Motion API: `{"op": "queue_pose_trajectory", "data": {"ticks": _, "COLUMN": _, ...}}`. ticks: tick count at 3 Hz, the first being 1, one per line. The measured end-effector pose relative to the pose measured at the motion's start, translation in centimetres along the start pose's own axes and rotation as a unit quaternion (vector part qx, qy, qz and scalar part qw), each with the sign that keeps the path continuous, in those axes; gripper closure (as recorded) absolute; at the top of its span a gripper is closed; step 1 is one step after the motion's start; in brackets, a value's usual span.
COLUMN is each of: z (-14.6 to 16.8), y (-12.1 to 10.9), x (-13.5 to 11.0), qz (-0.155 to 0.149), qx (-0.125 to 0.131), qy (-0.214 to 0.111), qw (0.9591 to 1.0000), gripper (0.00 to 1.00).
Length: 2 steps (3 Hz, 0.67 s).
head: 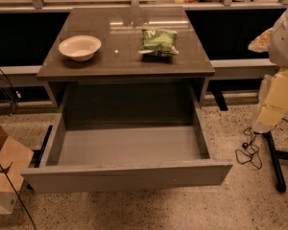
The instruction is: Place green jalapeno chip bag into top drawer
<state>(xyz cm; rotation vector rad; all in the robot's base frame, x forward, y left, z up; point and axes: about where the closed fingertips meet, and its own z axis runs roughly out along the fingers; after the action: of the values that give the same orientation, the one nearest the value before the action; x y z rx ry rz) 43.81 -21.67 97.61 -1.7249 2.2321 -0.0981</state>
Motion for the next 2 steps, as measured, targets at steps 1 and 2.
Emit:
{"op": "queue_pose_trajectory", "data": {"ticks": 1, "z": 0.3, "y": -0.5, "x": -0.4, "qz": 0.000, "qx": 0.000, "qy": -0.005, "qw": 1.0000, "gripper": 0.00}}
{"op": "queue_pose_trajectory", "data": {"ticks": 2, "z": 1.4, "y": -2.3, "x": -1.6, "qz": 0.000, "qx": 0.000, "qy": -0.021, "qw": 0.9998, "gripper": 0.00}}
